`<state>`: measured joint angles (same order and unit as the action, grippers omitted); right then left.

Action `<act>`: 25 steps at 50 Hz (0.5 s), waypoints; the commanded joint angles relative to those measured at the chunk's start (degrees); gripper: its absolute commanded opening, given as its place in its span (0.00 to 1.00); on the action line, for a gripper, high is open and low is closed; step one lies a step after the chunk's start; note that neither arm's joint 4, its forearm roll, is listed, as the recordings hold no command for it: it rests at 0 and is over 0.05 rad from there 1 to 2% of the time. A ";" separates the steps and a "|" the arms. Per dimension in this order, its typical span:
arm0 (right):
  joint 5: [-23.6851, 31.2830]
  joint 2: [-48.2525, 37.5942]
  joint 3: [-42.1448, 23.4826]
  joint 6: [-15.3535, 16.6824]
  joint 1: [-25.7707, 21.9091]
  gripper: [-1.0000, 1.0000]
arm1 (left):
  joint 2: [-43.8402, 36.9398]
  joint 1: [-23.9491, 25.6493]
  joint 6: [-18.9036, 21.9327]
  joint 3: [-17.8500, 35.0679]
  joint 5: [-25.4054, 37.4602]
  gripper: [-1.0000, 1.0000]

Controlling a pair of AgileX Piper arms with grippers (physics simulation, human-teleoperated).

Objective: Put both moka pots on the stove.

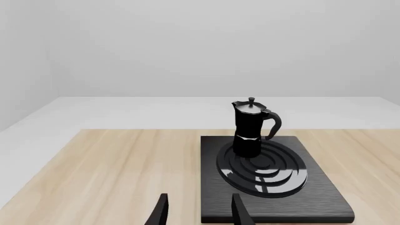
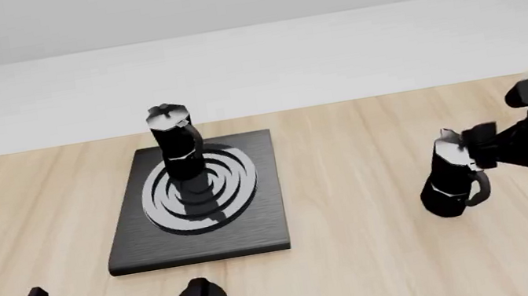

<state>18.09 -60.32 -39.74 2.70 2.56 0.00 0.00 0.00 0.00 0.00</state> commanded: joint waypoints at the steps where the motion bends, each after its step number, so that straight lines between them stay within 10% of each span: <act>1: -2.36 -2.67 1.36 -0.19 0.04 1.00 | 0.00 0.00 0.00 0.00 0.00 1.00; 25: -6.25 -7.08 2.84 0.21 0.44 1.00 | 0.00 0.00 0.00 0.00 0.00 1.00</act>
<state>13.41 -65.55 -37.52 2.83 2.87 0.00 0.00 0.00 0.00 0.00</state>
